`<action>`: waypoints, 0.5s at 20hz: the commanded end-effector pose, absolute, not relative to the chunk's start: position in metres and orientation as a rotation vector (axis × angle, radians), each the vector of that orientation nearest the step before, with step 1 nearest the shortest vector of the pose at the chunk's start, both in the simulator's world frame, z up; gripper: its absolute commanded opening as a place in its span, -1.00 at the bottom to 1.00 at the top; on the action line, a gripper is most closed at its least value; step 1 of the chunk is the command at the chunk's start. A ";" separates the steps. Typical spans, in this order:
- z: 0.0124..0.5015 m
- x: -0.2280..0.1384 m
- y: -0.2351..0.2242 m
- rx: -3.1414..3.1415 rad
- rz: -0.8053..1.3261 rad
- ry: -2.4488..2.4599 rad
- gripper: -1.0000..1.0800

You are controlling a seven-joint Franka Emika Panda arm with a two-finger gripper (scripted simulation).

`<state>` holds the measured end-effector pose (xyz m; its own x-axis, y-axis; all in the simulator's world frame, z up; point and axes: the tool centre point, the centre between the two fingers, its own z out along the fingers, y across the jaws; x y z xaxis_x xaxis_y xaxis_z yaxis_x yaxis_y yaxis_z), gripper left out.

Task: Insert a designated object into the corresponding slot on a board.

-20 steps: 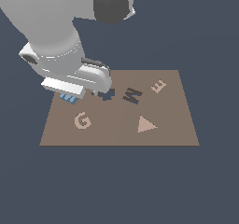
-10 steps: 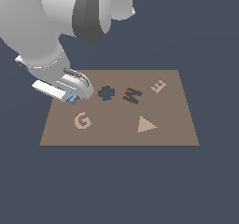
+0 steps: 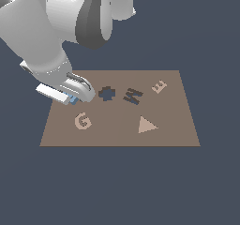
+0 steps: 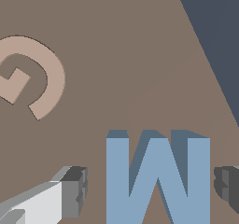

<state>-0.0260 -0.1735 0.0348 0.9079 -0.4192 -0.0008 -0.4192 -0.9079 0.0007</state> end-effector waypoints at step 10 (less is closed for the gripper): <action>0.030 -0.026 -0.173 3.068 0.000 -0.675 -1.00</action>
<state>-0.0260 -0.1733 0.0306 0.9076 -0.4198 -0.0001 -0.4198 -0.9076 -0.0002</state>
